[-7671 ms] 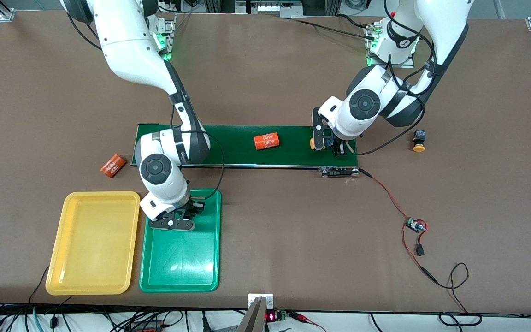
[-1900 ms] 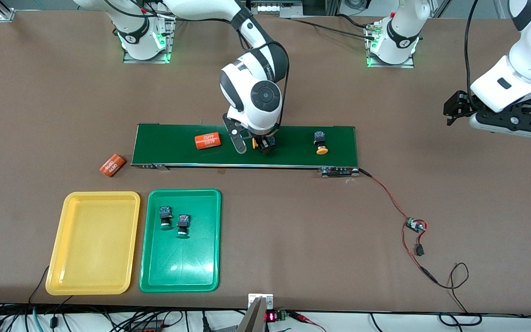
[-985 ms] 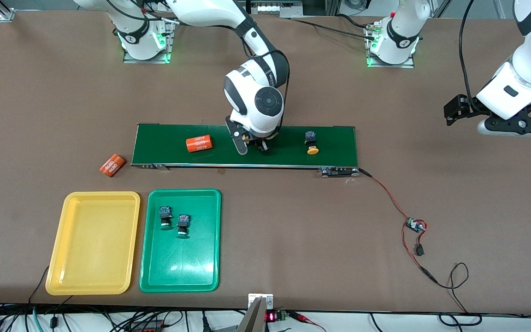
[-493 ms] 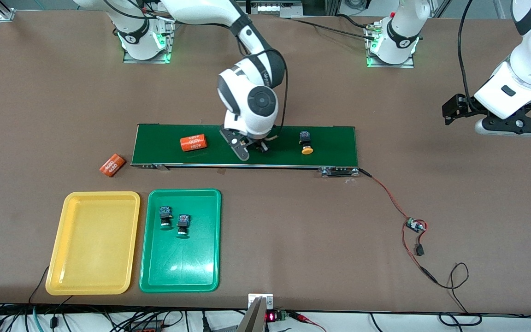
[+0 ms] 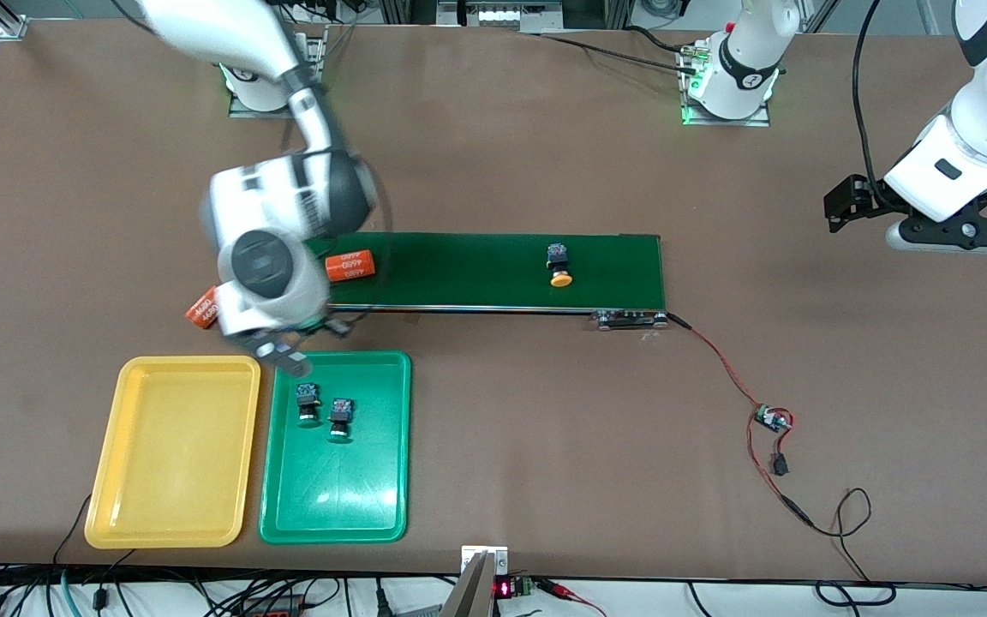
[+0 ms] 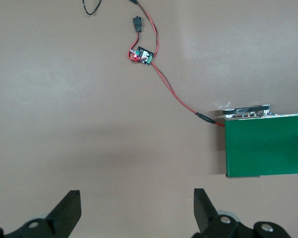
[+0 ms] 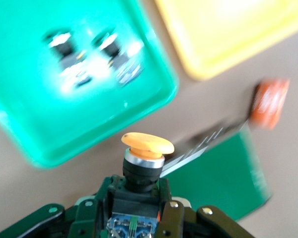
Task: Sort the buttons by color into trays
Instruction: 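Carry the yellow button over the yellow tray with the right gripper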
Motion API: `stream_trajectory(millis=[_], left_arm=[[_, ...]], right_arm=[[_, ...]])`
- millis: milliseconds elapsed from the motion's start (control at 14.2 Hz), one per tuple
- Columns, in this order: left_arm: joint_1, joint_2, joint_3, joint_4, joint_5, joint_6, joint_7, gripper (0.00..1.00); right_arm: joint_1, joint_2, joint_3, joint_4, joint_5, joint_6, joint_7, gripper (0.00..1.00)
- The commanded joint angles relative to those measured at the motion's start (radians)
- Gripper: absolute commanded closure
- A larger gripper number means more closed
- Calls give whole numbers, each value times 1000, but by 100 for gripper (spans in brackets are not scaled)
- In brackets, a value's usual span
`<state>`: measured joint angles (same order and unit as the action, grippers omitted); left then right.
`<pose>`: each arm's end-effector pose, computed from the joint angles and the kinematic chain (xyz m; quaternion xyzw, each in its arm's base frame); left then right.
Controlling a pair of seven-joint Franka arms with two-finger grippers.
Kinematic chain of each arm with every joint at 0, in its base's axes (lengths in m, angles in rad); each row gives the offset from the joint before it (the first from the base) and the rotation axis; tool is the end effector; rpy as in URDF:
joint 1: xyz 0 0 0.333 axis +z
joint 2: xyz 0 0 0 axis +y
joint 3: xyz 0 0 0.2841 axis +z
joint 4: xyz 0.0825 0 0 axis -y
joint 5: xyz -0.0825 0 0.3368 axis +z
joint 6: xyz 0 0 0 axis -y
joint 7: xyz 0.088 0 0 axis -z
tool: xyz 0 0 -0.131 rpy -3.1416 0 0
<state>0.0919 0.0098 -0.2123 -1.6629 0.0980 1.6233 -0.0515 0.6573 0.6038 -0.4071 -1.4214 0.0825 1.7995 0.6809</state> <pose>0.5080 -0.0486 0.5296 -0.9978 0.0382 0.0204 0.0497 0.5924 0.2008 0.3220 0.9721 -0.2031 -0.0447 0.1082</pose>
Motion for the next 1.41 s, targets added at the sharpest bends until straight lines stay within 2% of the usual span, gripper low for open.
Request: stream_trajectory(millis=[0, 422, 563, 845, 985, 1126, 1337], left_arm=[[5, 16, 1, 35, -14, -28, 4, 0], [5, 16, 1, 37, -15, -28, 2, 0], [5, 16, 1, 38, -15, -28, 2, 0], [5, 18, 1, 38, -15, -28, 1, 0], [5, 19, 1, 38, -17, -28, 1, 0], [5, 21, 1, 40, -15, -28, 1, 0], [5, 21, 1, 40, -15, -28, 1, 0]], right_arm=[[-115, -2, 25, -11, -24, 29, -240, 82], [-287, 63, 31, -4, -21, 229, -805, 82], [-314, 86, 34, -4, -17, 323, -848, 82], [-331, 123, 45, -11, -12, 426, -879, 82], [-382, 139, 98, -11, -7, 493, -934, 82], [-462, 143, 196, -11, -10, 528, -974, 82], [-508, 159, 211, -11, -12, 544, -1075, 82]])
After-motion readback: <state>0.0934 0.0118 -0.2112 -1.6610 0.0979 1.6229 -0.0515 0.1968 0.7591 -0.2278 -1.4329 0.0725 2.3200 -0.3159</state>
